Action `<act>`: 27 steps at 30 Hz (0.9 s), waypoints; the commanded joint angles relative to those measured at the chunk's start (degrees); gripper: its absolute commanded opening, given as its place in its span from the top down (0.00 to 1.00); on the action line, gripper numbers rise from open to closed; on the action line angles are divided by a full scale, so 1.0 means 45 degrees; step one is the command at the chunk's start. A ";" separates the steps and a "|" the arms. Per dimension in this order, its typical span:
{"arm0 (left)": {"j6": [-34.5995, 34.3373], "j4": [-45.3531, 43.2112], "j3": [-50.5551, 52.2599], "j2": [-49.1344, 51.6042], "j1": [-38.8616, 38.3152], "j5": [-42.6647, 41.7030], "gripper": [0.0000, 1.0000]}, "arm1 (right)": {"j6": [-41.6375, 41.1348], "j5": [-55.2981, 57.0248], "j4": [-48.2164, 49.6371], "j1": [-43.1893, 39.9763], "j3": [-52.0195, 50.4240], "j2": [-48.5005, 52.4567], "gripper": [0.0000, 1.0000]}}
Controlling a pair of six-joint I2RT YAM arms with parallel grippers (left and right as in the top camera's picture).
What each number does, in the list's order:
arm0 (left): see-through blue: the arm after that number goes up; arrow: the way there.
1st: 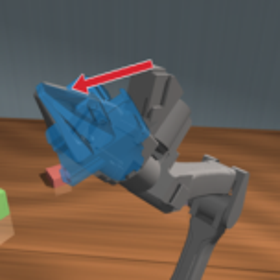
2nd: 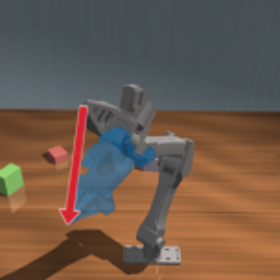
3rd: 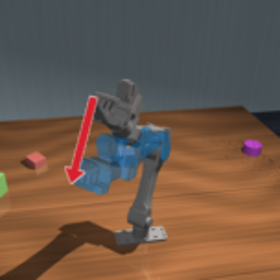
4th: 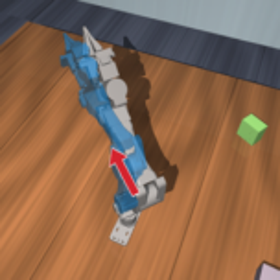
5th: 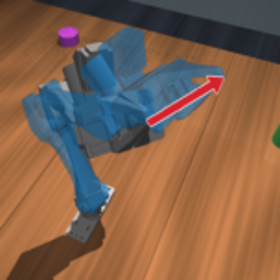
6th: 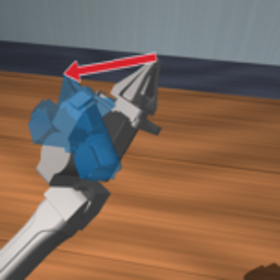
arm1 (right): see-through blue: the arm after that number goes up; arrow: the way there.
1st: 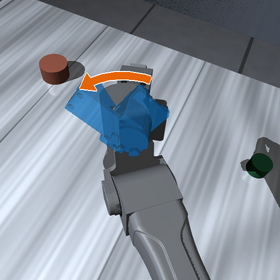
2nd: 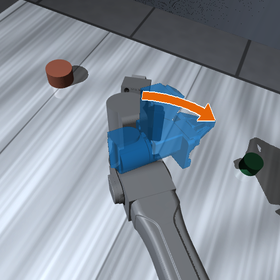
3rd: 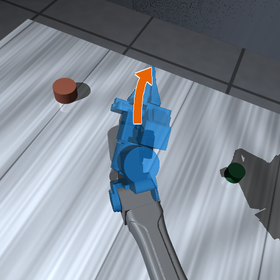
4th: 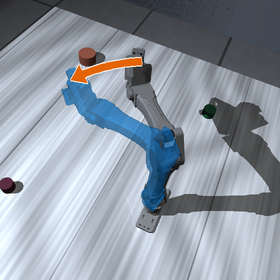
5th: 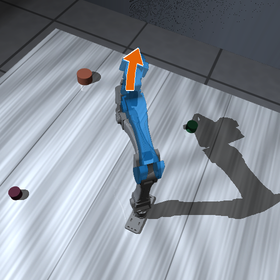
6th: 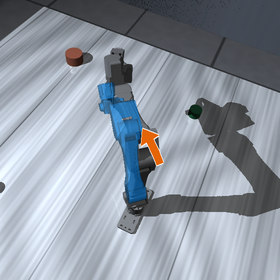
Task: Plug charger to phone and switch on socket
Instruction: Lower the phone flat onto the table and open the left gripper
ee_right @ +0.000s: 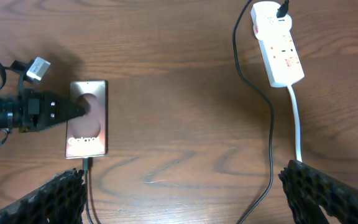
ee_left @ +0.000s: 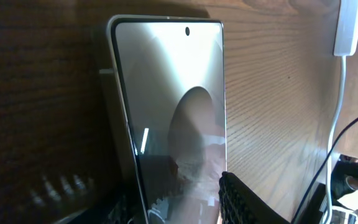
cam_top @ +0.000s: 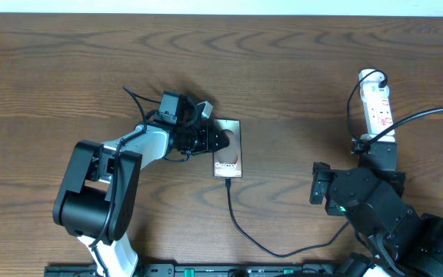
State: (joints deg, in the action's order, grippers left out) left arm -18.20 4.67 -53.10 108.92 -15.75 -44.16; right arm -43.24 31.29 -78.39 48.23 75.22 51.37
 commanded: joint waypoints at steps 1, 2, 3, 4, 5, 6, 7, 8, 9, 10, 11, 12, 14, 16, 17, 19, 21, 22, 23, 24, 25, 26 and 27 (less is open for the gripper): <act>0.0121 0.0452 0.0437 0.0729 0.0155 0.2890 0.58 | -0.0199 0.0107 -0.0019 -0.0063 0.0087 -0.0010 0.01; 0.0117 0.0481 0.0437 0.0729 0.0155 0.2987 0.57 | -0.0199 0.0107 -0.0019 -0.0063 0.0087 -0.0010 0.01; 0.0117 0.0495 0.0437 0.0729 0.0155 0.3041 0.57 | -0.0199 0.0107 -0.0015 -0.0063 0.0087 -0.0010 0.01; 0.0117 0.0525 0.0437 0.0729 0.0155 0.3070 0.58 | -0.0199 0.0112 -0.0010 -0.0063 0.0087 -0.0010 0.01; 0.0121 0.0529 0.0437 0.0729 0.0155 0.3070 0.57 | -0.0199 0.0107 -0.0010 -0.0063 0.0087 -0.0010 0.01; 0.0121 0.0529 0.0437 0.0729 0.0155 0.3075 0.58 | -0.0199 0.0107 -0.0015 -0.0063 0.0087 -0.0010 0.01; 0.0121 0.0529 0.0437 0.0729 0.0155 0.3075 0.58 | -0.0199 0.0107 -0.0024 -0.0063 0.0087 -0.0010 0.01; 0.0121 0.0525 0.0437 0.0729 0.0155 0.3089 0.57 | -0.0199 0.0107 -0.0029 -0.0063 0.0087 -0.0010 0.01; 0.0117 0.0534 0.0437 0.0729 0.0155 0.3186 0.58 | -0.0199 0.0107 -0.0024 -0.0063 0.0087 -0.0010 0.01; 0.0117 0.0583 0.0437 0.0729 0.0155 0.3347 0.58 | -0.0199 0.0107 -0.0019 -0.0063 0.0087 -0.0010 0.01; 0.0117 0.0631 0.0437 0.0729 0.0155 0.3439 0.57 | -0.0199 0.0107 -0.0019 -0.0063 0.0087 -0.0010 0.01; 0.0112 0.0675 0.0437 0.0729 0.0155 0.3502 0.57 | -0.0199 0.0107 -0.0019 -0.0063 0.0087 -0.0010 0.01; 0.0117 0.0714 0.0437 0.0729 0.0155 0.3502 0.57 | -0.0199 0.0107 -0.0044 -0.0063 0.0087 -0.0010 0.01; 0.0117 0.0724 0.0437 0.0729 0.0155 0.3512 0.58 | -0.0199 0.0107 -0.0039 -0.0063 0.0087 -0.0010 0.01; 0.0112 0.0724 0.0437 0.0729 0.0155 0.3551 0.58 | -0.0199 0.0107 -0.0034 -0.0063 0.0087 -0.0010 0.01; 0.0092 0.0777 0.0437 0.0729 0.0155 0.3745 0.57 | -0.0199 0.0107 -0.0063 -0.0063 0.0087 -0.0010 0.01; 0.0073 0.0835 0.0437 0.0729 0.0155 0.3905 0.57 | -0.0199 0.0107 -0.0097 -0.0063 0.0087 -0.0010 0.01; 0.0078 0.0879 0.0437 0.0729 0.0151 0.3997 0.58 | -0.0199 0.0107 -0.0097 -0.0063 0.0087 -0.0010 0.01; 0.0078 0.0952 0.0437 0.0729 0.0155 0.4080 0.57 | -0.0199 0.0107 -0.0092 -0.0063 0.0087 -0.0010 0.01; 0.0078 0.0991 0.0437 0.0729 0.0155 0.4085 0.58 | -0.0199 0.0107 -0.0087 -0.0063 0.0087 -0.0010 0.01; 0.0078 0.1015 0.0437 0.0729 0.0155 0.4129 0.58 | -0.0199 0.0107 -0.0087 -0.0063 0.0087 -0.0010 0.01; 0.0078 0.1054 0.0437 0.0729 0.0151 0.4255 0.57 | -0.0199 0.0107 -0.0097 -0.0063 0.0087 -0.0010 0.01; 0.0078 0.1103 0.0437 0.0729 0.0151 0.4367 0.57 | -0.0199 0.0107 -0.0102 -0.0063 0.0087 -0.0010 0.01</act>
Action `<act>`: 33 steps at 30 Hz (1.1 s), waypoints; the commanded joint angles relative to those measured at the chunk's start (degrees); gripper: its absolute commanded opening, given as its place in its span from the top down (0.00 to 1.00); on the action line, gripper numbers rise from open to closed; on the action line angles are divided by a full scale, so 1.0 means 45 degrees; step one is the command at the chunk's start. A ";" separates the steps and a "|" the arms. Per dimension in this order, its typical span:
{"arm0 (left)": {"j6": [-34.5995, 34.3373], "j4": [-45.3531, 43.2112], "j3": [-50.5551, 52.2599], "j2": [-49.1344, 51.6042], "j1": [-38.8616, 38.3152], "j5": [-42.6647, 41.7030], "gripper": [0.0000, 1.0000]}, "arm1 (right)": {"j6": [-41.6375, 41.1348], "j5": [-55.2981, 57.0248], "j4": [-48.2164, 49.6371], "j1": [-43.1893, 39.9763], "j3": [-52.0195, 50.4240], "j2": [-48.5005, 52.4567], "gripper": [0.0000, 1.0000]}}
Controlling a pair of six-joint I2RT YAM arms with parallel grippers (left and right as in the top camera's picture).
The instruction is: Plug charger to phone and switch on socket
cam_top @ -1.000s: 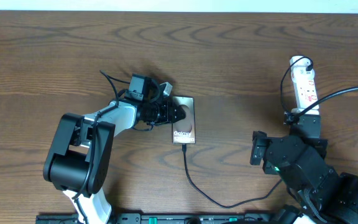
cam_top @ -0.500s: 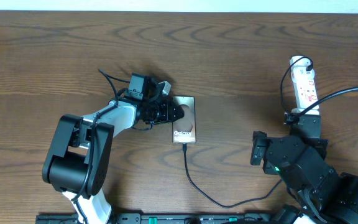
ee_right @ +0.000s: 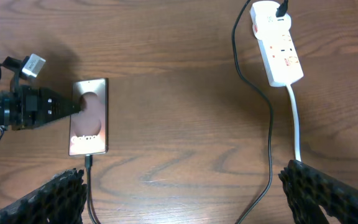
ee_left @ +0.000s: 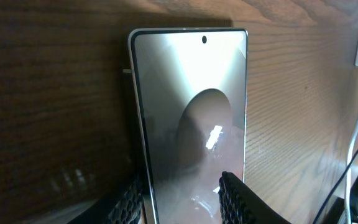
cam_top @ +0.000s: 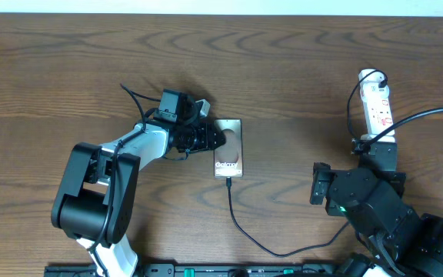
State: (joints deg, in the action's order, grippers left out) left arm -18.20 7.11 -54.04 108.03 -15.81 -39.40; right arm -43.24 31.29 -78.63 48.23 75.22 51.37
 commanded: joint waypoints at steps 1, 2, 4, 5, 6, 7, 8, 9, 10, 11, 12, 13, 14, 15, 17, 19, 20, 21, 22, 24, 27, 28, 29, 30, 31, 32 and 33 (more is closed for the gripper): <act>0.0078 0.0602 0.0646 0.0928 0.0165 0.3444 0.58 | -0.0199 0.0107 -0.0049 -0.0063 0.0087 -0.0010 0.01; 0.0078 0.0665 0.0646 0.0928 0.0170 0.3604 0.57 | -0.0199 0.0107 -0.0044 -0.0063 0.0087 -0.0010 0.01; 0.0078 0.0738 0.0646 0.0928 0.0170 0.3682 0.58 | -0.0199 0.0107 -0.0034 -0.0063 0.0087 -0.0010 0.01; 0.0078 0.0743 0.0646 0.0928 0.0170 0.3687 0.58 | -0.0199 0.0107 -0.0039 -0.0063 0.0087 -0.0010 0.01; 0.0078 0.0738 0.0646 0.0928 0.0170 0.3687 0.58 | -0.0199 0.0107 -0.0044 -0.0063 0.0087 -0.0010 0.01; 0.0078 0.0738 0.0646 0.0928 0.0170 0.3687 0.57 | -0.0199 0.0107 -0.0044 -0.0063 0.0087 -0.0010 0.01; 0.0078 0.0738 0.0646 0.0928 0.0170 0.3721 0.57 | -0.0199 0.0107 -0.0044 -0.0063 0.0087 -0.0010 0.01; 0.0078 0.0738 0.0646 0.0928 0.0170 0.3740 0.58 | -0.0199 0.0107 -0.0039 -0.0063 0.0087 -0.0010 0.01; 0.0078 0.0743 0.0641 0.0908 0.0170 0.3740 0.57 | -0.0199 0.0112 -0.0015 -0.0063 0.0087 -0.0010 0.01; 0.0078 0.0748 0.0627 0.0855 0.0170 0.3740 0.58 | -0.0199 0.0112 -0.0010 -0.0063 0.0087 -0.0010 0.01; 0.0078 0.0753 0.0607 0.0748 0.0170 0.3740 0.57 | -0.0199 0.0107 -0.0010 -0.0063 0.0087 -0.0010 0.01; 0.0083 0.0753 0.0578 0.0573 0.0189 0.3793 0.57 | -0.0194 0.0112 -0.0015 -0.0063 0.0087 -0.0010 0.01; 0.0078 0.0801 0.0534 0.0359 0.0233 0.3895 0.57 | -0.0199 0.0107 -0.0015 -0.0063 0.0087 -0.0010 0.01; 0.0083 0.0947 0.0461 0.0058 0.0287 0.4104 0.57 | -0.0199 0.0112 -0.0010 -0.0063 0.0087 -0.0010 0.01; 0.0087 0.1379 0.0291 -0.0588 0.0393 0.4668 0.53 | -0.0199 0.0112 0.0010 -0.0063 0.0087 -0.0010 0.01; 0.0107 0.2166 0.0117 -0.1802 0.0568 0.5581 0.50 | -0.0199 0.0107 0.0097 -0.0063 0.0087 -0.0005 0.01; 0.0126 0.2691 0.0107 -0.2905 0.0680 0.6183 0.48 | -0.0204 0.0107 0.0170 -0.0063 0.0087 -0.0005 0.01; 0.0126 0.3007 0.0107 -0.3599 0.0729 0.6538 0.47 | -0.0204 0.0107 0.0233 -0.0063 0.0087 -0.0005 0.01; 0.0126 0.3274 0.0107 -0.4158 0.0743 0.6829 0.45 | -0.0204 0.0112 0.0301 -0.0063 0.0087 -0.0005 0.01; 0.0121 0.3866 0.0107 -0.5474 0.0738 0.7485 0.43 | -0.0204 0.0107 0.0461 -0.0063 0.0087 0.0000 0.01; 0.0117 0.4877 0.0107 -0.7927 0.0738 0.8194 0.42 | -0.0199 0.0112 0.0607 -0.0063 0.0087 0.0005 0.01; 0.0117 0.5134 0.0107 -0.8641 0.0738 0.8354 0.42 | -0.0194 0.0112 0.0665 -0.0063 0.0087 0.0005 0.01; 0.0121 0.5323 0.0107 -0.9243 0.0738 0.8408 0.42 | -0.0194 0.0112 0.0719 -0.0063 0.0087 0.0005 0.01; 0.0117 0.5523 0.0107 -0.9840 0.0738 0.8461 0.41 | -0.0194 0.0117 0.0777 -0.0063 0.0087 0.0005 0.01; 0.0112 0.5693 0.0107 -1.0433 0.0738 0.8563 0.41 | -0.0194 0.0117 0.0835 -0.0063 0.0087 0.0005 0.01; 0.0112 0.5931 0.0107 -1.1196 0.0738 0.8680 0.41 | -0.0189 0.0121 0.0908 -0.0063 0.0087 0.0005 0.01; 0.0117 0.6110 0.0112 -1.1764 0.0738 0.8680 0.41 | -0.0189 0.0151 0.0928 -0.0063 0.0087 0.0005 0.01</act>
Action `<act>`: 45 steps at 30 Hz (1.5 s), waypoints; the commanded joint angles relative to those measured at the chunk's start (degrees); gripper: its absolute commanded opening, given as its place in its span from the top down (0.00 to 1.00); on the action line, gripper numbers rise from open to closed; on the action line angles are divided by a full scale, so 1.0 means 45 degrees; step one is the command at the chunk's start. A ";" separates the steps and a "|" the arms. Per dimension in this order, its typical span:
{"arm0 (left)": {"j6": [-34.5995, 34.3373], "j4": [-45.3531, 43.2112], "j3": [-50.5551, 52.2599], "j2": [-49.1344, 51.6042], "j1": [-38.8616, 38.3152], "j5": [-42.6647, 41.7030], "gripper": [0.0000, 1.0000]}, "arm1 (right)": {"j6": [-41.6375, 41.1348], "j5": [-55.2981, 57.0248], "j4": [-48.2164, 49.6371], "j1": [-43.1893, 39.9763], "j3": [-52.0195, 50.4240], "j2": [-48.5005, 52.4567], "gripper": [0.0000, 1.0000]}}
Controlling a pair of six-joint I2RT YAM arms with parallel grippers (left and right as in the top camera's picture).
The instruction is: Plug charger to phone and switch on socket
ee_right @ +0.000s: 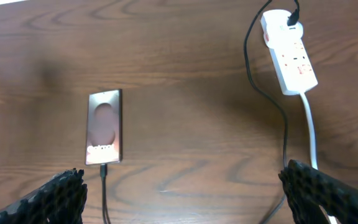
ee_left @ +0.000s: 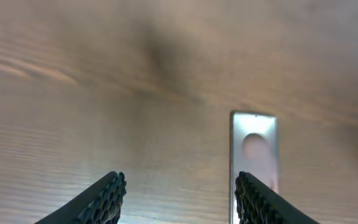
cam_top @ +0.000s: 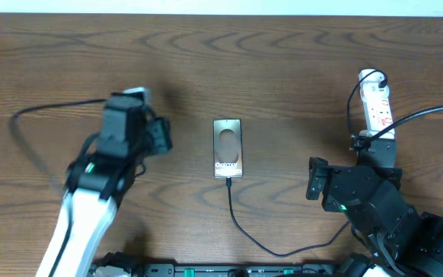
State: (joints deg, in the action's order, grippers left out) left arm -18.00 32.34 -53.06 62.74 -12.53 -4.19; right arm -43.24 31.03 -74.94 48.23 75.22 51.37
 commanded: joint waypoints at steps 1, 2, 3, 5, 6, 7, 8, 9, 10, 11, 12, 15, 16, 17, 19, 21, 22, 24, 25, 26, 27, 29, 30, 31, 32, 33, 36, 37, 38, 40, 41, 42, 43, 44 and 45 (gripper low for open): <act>0.0073 0.0675 -0.0107 -0.2225 0.0010 0.0855 0.41 | -0.0189 0.0248 0.0107 -0.0063 0.0087 0.0005 0.01; 0.0073 0.0879 -0.0107 -0.2832 0.0010 0.0860 0.41 | -0.0189 0.0374 0.0112 -0.0063 0.0087 0.0005 0.01; 0.0068 0.1049 -0.0107 -0.3313 0.0010 0.0913 0.41 | -0.0189 0.0466 0.0136 -0.0063 0.0087 0.0005 0.01; 0.0068 0.1486 -0.0107 -0.4371 0.0010 0.1117 0.40 | -0.0189 0.0559 0.0335 -0.0063 0.0087 0.0005 0.01; 0.0058 0.1724 -0.0107 -0.4872 0.0010 0.1137 0.35 | -0.0194 0.0573 0.0476 -0.0063 0.0087 0.0005 0.01; 0.0053 0.1943 -0.0107 -0.5294 0.0010 0.1137 0.34 | -0.0194 0.0631 0.0641 -0.0063 0.0087 0.0005 0.02; 0.0029 0.2283 -0.0107 -0.5960 0.0010 0.1137 0.34 | -0.0194 0.0792 0.0928 -0.0063 0.0087 0.0034 0.09; 0.0024 0.2531 -0.0107 -0.6407 0.0010 0.1132 0.34 | -0.0194 0.0996 0.1093 -0.0068 0.0087 0.0063 0.17; 0.0024 0.2817 -0.0107 -0.6844 0.0010 0.1132 0.33 | -0.0204 0.1302 0.1229 -0.0068 0.0087 0.0121 0.27; 0.0029 0.3060 -0.0107 -0.7189 0.0010 0.1137 0.30 | -0.0204 0.1559 0.1311 -0.0068 0.0087 0.0180 0.33; 0.0034 0.3313 -0.0107 -0.7524 0.0010 0.1137 0.19 | -0.0214 0.1846 0.1379 -0.0068 0.0087 0.0253 0.39; 0.0034 0.4255 -0.0107 -0.8286 0.0010 0.1141 0.04 | -0.0928 0.3288 0.1418 -0.0121 0.0087 0.0656 0.69; 0.0034 0.4454 -0.0107 -0.8349 0.0010 0.1141 0.04 | -0.1205 0.3721 0.1423 -0.0214 0.0087 0.0758 0.77; 0.0034 0.4605 -0.0107 -0.8359 0.0010 0.1141 0.04 | -0.1496 0.4104 0.1428 -0.0350 0.0087 0.0845 0.88; 0.0034 0.4799 -0.0097 -0.8340 0.0010 0.1141 0.04 | -0.2045 0.4464 0.1457 -0.0758 0.0097 0.0952 0.99; 0.0034 0.4857 -0.0097 -0.8335 0.0010 0.1137 0.04 | -0.2365 0.4206 0.1530 -0.1409 0.0097 0.1005 0.99; 0.0034 0.4881 -0.0097 -0.8335 0.0010 0.1132 0.04 | -0.2458 0.3939 0.1579 -0.1855 0.0097 0.1025 0.99; 0.0034 0.5090 -0.0097 -0.8335 0.0010 0.1132 0.04 | -0.2477 0.3021 0.1715 -0.2948 0.0151 0.1030 0.99; 0.0034 0.5187 -0.0097 -0.8335 0.0010 0.1132 0.04 | -0.2463 0.2589 0.1773 -0.3390 0.0189 0.1030 0.99; 0.0034 0.5338 -0.0097 -0.8335 0.0010 0.1132 0.04 | -0.2424 0.2006 0.1865 -0.4022 0.0248 0.1039 0.99; 0.0034 0.5455 -0.0097 -0.8335 0.0010 0.1132 0.04 | -0.2419 0.1515 0.1889 -0.4571 0.0316 0.1059 0.99; 0.0034 0.5644 -0.0097 -0.8335 0.0010 0.1132 0.04 | -0.2273 0.0427 0.1899 -0.5765 0.0495 0.1151 0.99; 0.0034 0.5697 -0.0097 -0.8335 0.0010 0.1132 0.04 | -0.2089 -0.0131 0.1889 -0.6411 0.0612 0.1239 0.99; 0.0034 0.5717 -0.0097 -0.8335 0.0010 0.1132 0.04 | -0.1875 -0.0656 0.1885 -0.7048 0.0724 0.1350 0.99; 0.0034 0.5712 -0.0097 -0.8335 0.0010 0.1127 0.04 | -0.1661 -0.1229 0.1841 -0.7878 0.0899 0.1535 0.99; 0.0034 0.5717 -0.0097 -0.8335 0.0010 0.1132 0.04 | -0.1506 -0.1564 0.1817 -0.8422 0.1020 0.1676 0.99; 0.0034 0.5717 -0.0097 -0.8335 0.0010 0.1132 0.04 | -0.1151 -0.2594 0.1647 -1.0210 0.1496 0.2293 0.99; 0.0034 0.5717 -0.0097 -0.8335 0.0010 0.1127 0.04 | -0.1025 -0.2997 0.1549 -1.0734 0.1671 0.2521 0.99; 0.0034 0.5717 -0.0097 -0.8335 0.0010 0.1127 0.03 | -0.0879 -0.3361 0.1491 -1.1171 0.1821 0.2735 0.99; 0.0034 0.5717 -0.0097 -0.8335 0.0010 0.1132 0.03 | -0.0447 -0.4046 0.1413 -1.2114 0.2132 0.3308 0.99; 0.0034 0.5722 -0.0097 -0.8335 0.0010 0.1132 0.04 | -0.0311 -0.4318 0.1307 -1.2677 0.2322 0.3769 0.99; 0.0034 0.5731 -0.0097 -0.8335 0.0010 0.1132 0.04 | -0.0262 -0.4493 0.1161 -1.3032 0.2467 0.4138 0.99; 0.0034 0.5761 -0.0097 -0.8335 0.0010 0.1132 0.03 | -0.0180 -0.4673 0.1020 -1.3304 0.2599 0.4454 0.99; 0.0034 0.5765 -0.0097 -0.8335 0.0010 0.1132 0.03 | -0.0019 -0.4964 0.0874 -1.3605 0.2744 0.4857 0.99; 0.0034 0.5765 -0.0097 -0.8335 0.0010 0.1132 0.04 | 0.0107 -0.5212 0.0787 -1.3823 0.2856 0.5187 0.99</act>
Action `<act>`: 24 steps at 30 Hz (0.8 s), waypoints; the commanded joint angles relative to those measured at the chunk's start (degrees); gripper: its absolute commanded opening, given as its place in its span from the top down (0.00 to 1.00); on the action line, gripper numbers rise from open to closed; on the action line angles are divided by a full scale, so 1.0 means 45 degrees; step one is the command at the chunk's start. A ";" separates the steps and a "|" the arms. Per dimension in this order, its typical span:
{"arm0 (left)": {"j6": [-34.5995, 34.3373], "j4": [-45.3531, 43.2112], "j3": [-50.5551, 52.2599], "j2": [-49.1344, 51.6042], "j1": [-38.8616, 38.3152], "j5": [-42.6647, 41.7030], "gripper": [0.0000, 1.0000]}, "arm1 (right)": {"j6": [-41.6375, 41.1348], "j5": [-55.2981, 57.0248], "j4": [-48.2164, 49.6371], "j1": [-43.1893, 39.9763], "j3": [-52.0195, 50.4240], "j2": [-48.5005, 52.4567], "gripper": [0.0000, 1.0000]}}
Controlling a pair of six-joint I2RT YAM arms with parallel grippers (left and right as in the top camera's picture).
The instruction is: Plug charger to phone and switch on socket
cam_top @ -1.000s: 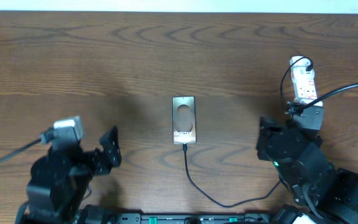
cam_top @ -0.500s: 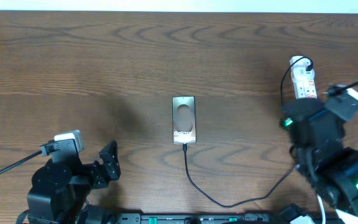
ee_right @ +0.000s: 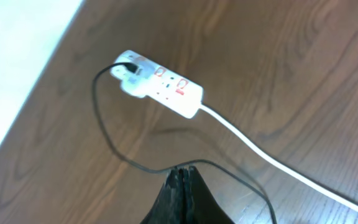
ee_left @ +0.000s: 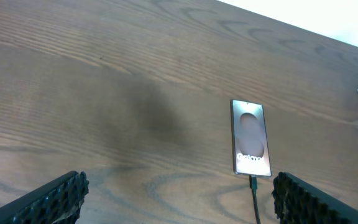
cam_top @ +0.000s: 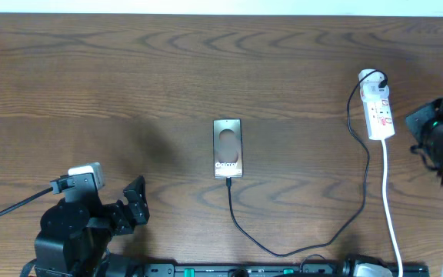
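The phone (cam_top: 228,148) lies flat on the table's middle, screen up, with the black charger cable (cam_top: 237,223) plugged into its near end. The cable loops right to a plug in the white power strip (cam_top: 377,108), which shows again in the right wrist view, power strip (ee_right: 163,84), with red switches (ee_right: 180,83). My right gripper (ee_right: 183,169) is shut, empty, hovering short of the strip, above the cable (ee_right: 114,137). Low at the front left, my left gripper (ee_left: 179,182) stands wide open, far from the phone (ee_left: 250,138).
The strip's white lead (cam_top: 391,208) runs along the right side toward the front edge. My right arm stands at the right edge beside the strip. My left arm's base (cam_top: 71,231) fills the front left corner.
My left arm has gone from beside the phone's left to the front left corner, still open. My right gripper, open at the front right then, is now shut and near the power strip.
At first my left gripper's fingers were against the phone's left side, the cable plugged in, the right gripper open at the front right. Then the phone lay slightly shifted. Then the left gripper was clear of the phone. Now it is withdrawn and the right one is by the strip.
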State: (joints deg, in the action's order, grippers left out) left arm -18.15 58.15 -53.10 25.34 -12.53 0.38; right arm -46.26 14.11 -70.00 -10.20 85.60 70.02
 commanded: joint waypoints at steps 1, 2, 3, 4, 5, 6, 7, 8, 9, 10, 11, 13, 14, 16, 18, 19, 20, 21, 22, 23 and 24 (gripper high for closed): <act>0.0068 0.0029 -0.0087 -0.0024 0.0010 0.0117 0.04 | 0.0908 -0.1744 -0.0355 -0.1088 0.0656 0.1418 0.99; 0.0068 0.0029 -0.0087 -0.0024 0.0010 0.0117 0.04 | 0.1083 -0.2040 -0.0350 -0.1302 0.0748 0.1797 0.99; 0.0068 0.0029 -0.0087 -0.0024 0.0010 0.0117 0.03 | 0.1180 -0.2229 -0.0345 -0.1452 0.0811 0.2098 0.99; 0.0068 0.0029 -0.0087 -0.0024 0.0010 0.0117 0.04 | 0.1268 -0.2395 -0.0335 -0.1608 0.0874 0.2453 0.99; 0.0068 0.0029 -0.0087 -0.0024 0.0010 0.0117 0.04 | 0.1263 -0.2453 -0.0335 -0.1715 0.0899 0.2778 0.99; 0.0068 0.0015 -0.0087 -0.0024 0.0010 0.0121 0.04 | 0.1263 -0.2497 -0.0340 -0.1787 0.0899 0.3021 0.99; 0.0068 -0.0024 -0.0087 -0.0024 0.0010 0.0121 0.04 | 0.1263 -0.2565 -0.0340 -0.1846 0.0894 0.3245 0.99; 0.0068 -0.0024 -0.0087 -0.0024 0.0010 0.0117 0.03 | 0.1268 -0.2565 -0.0359 -0.1860 0.0894 0.3487 0.99; 0.0068 -0.0019 -0.0087 -0.0024 0.0010 0.0117 0.04 | 0.1365 -0.2579 -0.0413 -0.1855 0.0894 0.3657 0.99; 0.0068 -0.0024 -0.0087 -0.0024 0.0010 0.0117 0.04 | 0.1515 -0.2652 -0.0471 -0.1851 0.0894 0.3779 0.99; 0.0068 -0.0029 -0.0087 -0.0024 0.0010 0.0117 0.04 | 0.1656 -0.2715 -0.0515 -0.1831 0.0894 0.3857 0.99; 0.0068 -0.0029 -0.0087 -0.0024 0.0010 0.0117 0.04 | 0.1685 -0.2749 -0.0641 -0.1831 0.0889 0.3905 0.99; 0.0068 -0.0029 -0.0087 -0.0024 0.0010 0.0117 0.04 | 0.1685 -0.2749 -0.0699 -0.1831 0.0889 0.3900 0.99; 0.0068 -0.0092 -0.0087 -0.0024 0.0010 0.0117 0.04 | 0.1685 -0.2730 -0.0680 -0.1831 0.0889 0.3895 0.99; 0.0068 -0.0102 -0.0087 -0.0024 0.0010 0.0121 0.04 | 0.1676 -0.2686 -0.0607 -0.1831 0.0889 0.3895 0.99; 0.0068 -0.0112 -0.0087 -0.0024 0.0010 0.0121 0.03 | 0.1666 -0.2691 -0.0529 -0.1831 0.0889 0.3895 0.99; 0.0068 -0.0117 -0.0087 -0.0024 0.0010 0.0121 0.04 | 0.1613 -0.2681 -0.0457 -0.1831 0.0889 0.3895 0.99; 0.0068 -0.0112 -0.0087 -0.0024 0.0010 0.0121 0.04 | 0.1345 -0.2608 -0.0175 -0.1831 0.0879 0.3895 0.99; 0.0068 -0.0107 -0.0087 -0.0024 0.0010 0.0117 0.03 | 0.1122 -0.2594 -0.0063 -0.1831 0.0879 0.3895 0.99; 0.0068 -0.0068 -0.0087 -0.0024 0.0010 0.0117 0.04 | 0.0933 -0.2594 0.0019 -0.1836 0.0879 0.3895 0.99; 0.0068 -0.0015 -0.0087 -0.0024 0.0010 0.0117 0.03 | 0.0704 -0.2574 0.0102 -0.1836 0.0879 0.3895 0.99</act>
State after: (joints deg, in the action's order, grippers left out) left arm -18.13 57.82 -53.10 25.34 -12.53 0.36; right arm -40.29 2.11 -70.17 -18.15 88.36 88.20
